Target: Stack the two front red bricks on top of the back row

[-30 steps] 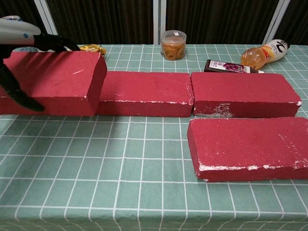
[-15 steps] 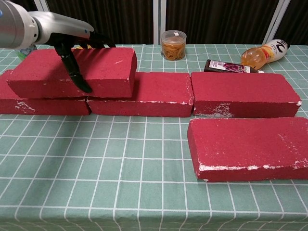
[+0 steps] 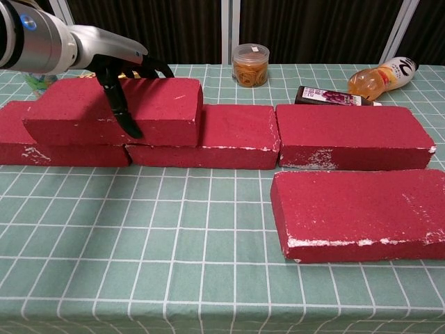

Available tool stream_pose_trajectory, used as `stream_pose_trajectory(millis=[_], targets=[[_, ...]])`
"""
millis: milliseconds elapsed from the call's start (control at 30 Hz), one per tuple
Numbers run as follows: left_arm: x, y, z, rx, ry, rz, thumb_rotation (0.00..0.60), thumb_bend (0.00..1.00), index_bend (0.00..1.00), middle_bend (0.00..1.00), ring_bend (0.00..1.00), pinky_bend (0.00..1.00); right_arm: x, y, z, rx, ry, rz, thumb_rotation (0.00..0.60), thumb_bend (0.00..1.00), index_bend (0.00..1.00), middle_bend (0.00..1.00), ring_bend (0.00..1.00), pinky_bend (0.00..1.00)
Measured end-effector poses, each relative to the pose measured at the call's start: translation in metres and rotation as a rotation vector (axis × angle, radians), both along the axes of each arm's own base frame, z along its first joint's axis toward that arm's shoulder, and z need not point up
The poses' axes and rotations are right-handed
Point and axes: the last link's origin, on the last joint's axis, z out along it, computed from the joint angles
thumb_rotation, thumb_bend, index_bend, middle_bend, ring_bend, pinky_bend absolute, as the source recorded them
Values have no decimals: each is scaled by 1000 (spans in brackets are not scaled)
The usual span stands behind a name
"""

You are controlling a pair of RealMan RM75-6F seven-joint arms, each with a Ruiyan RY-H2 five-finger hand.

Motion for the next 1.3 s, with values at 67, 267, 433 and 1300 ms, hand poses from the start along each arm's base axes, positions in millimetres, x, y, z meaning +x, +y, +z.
stream_pose_trajectory(millis=[67,267,433,1300], targets=[[1,2,-1,-1,1,0,600,88,49,162,0,11,0,0,-1,2,-1,-2,600,0,0,0,0,0],[4,7,-1,1,5,-7,600,89,50,162,0,10,-2,0,-3,16,1,-9,600,0,0,0,0,0],[3,7,-4,-1,15,-12,600,88,50,162,0,9,-4,0,-2,13,-2,-11,600,0,0,0,0,0],[-4,11,-10,-7,16,16,600,89,50,21,0,7,-8,0,-1,8,-4,-23,600,0,0,0,0,0]])
